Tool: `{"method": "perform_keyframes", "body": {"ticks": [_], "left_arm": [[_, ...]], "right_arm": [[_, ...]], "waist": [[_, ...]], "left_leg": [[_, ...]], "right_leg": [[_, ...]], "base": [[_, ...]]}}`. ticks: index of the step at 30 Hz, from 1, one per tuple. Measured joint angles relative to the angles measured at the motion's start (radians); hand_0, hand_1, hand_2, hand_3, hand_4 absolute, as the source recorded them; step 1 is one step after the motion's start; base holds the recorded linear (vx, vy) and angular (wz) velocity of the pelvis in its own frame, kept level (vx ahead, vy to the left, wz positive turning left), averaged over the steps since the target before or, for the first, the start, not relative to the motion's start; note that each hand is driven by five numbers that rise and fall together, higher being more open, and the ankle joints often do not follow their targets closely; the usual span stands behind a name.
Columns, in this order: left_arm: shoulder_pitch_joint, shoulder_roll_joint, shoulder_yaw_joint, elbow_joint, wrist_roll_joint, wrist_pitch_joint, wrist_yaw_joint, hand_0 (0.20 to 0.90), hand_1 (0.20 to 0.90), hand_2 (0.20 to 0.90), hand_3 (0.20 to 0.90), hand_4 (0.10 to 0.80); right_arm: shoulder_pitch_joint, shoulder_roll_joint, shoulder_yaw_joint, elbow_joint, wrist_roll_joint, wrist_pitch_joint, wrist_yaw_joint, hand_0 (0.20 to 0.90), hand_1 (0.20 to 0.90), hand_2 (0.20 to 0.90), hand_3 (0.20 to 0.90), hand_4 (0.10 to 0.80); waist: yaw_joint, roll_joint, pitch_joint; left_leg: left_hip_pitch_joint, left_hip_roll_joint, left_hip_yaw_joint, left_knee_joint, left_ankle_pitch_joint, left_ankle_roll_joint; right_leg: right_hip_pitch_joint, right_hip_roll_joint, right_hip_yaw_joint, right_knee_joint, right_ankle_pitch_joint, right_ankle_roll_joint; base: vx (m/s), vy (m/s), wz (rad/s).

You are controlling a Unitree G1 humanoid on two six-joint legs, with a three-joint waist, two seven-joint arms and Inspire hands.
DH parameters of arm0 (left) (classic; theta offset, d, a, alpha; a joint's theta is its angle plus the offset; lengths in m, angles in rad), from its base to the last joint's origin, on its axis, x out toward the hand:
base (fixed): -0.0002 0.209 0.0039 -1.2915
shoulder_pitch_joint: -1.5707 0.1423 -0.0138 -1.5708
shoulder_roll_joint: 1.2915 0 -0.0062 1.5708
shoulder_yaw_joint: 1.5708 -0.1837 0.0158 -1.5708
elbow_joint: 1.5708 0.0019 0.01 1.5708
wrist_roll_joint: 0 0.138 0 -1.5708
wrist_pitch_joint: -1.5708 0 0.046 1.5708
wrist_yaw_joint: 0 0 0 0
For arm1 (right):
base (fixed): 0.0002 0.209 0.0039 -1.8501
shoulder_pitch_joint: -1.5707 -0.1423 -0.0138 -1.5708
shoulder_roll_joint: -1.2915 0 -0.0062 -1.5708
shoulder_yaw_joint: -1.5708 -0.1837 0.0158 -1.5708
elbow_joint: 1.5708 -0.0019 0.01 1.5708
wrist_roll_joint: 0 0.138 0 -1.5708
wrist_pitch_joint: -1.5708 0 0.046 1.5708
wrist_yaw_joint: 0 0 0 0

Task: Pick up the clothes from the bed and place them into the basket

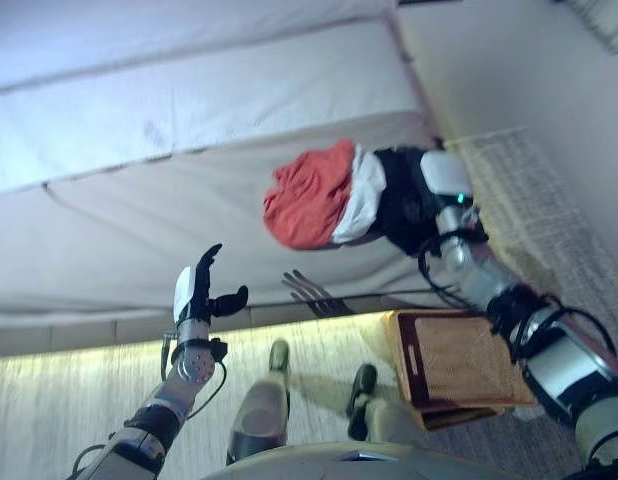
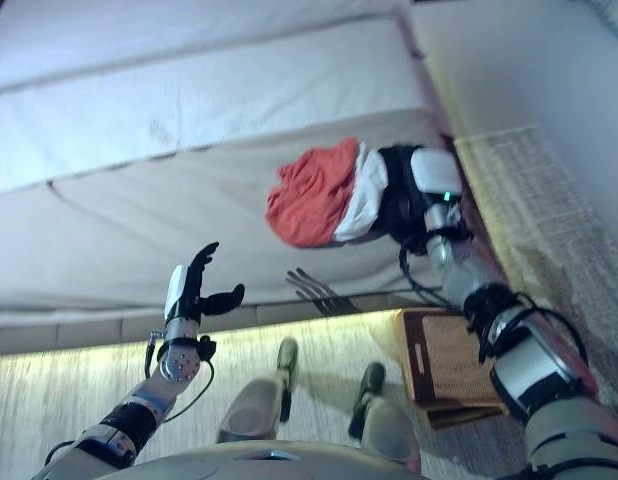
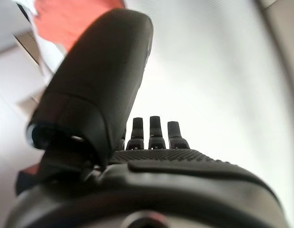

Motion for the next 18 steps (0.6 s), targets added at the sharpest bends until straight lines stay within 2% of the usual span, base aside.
{"method": "perform_keyframes", "body": {"ticks": [3, 8, 12, 16, 18], "left_arm": [[-0.007, 0.016, 0.001, -0.031, -0.042, -0.008, -0.016, 0.900, 0.900, 0.900, 0.900, 0.800], [-0.007, 0.034, 0.002, -0.119, -0.079, -0.013, -0.051, 0.900, 0.900, 0.900, 0.900, 0.800], [-0.002, 0.072, -0.004, -0.225, -0.087, -0.018, -0.083, 0.900, 0.900, 0.900, 0.900, 0.800], [0.001, 0.101, -0.004, -0.254, -0.116, -0.036, -0.098, 0.900, 0.900, 0.900, 0.900, 0.800], [0.013, 0.116, -0.005, -0.293, -0.130, -0.036, -0.100, 0.900, 0.900, 0.900, 0.900, 0.800]], "right_arm": [[-0.112, -0.005, 0.011, 0.000, 0.009, 0.025, 0.033, 0.900, 0.900, 0.900, 0.900, 0.800], [-0.209, -0.001, 0.051, 0.046, 0.019, 0.056, 0.066, 0.900, 0.900, 0.900, 0.900, 0.800], [-0.278, 0.024, 0.067, 0.111, 0.049, 0.097, 0.069, 0.900, 0.900, 0.900, 0.900, 0.800], [-0.321, 0.055, 0.089, 0.161, 0.062, 0.118, 0.095, 0.900, 0.900, 0.900, 0.900, 0.800], [-0.368, 0.072, 0.099, 0.266, 0.068, 0.127, 0.126, 0.900, 0.900, 0.900, 0.900, 0.800]], "waist": [[0.037, -0.006, 0.075], [0.106, -0.005, 0.112], [0.133, -0.001, 0.118], [0.151, 0.016, 0.131], [0.157, 0.026, 0.137]], "left_leg": [[-0.094, -0.040, -0.005, 0.154, -0.066, 0.016], [-0.235, -0.076, -0.040, 0.367, -0.151, 0.018], [-0.313, -0.106, -0.070, 0.441, -0.161, 0.020], [-0.357, -0.123, -0.083, 0.503, -0.182, 0.025], [-0.394, -0.143, -0.089, 0.542, -0.184, 0.026]], "right_leg": [[-0.104, -0.062, 0.014, 0.195, -0.082, -0.017], [-0.208, -0.117, 0.005, 0.396, -0.180, -0.038], [-0.271, -0.153, -0.009, 0.486, -0.218, -0.042], [-0.305, -0.170, -0.006, 0.549, -0.248, -0.037], [-0.338, -0.189, 0.001, 0.601, -0.266, -0.029]], "base": [[-0.030, 0.035, 0.18], [0.015, -0.033, 0.28], [-0.016, -0.030, 0.34], [-0.013, 0.016, 0.12], [-0.028, 0.009, 0.28]]}}
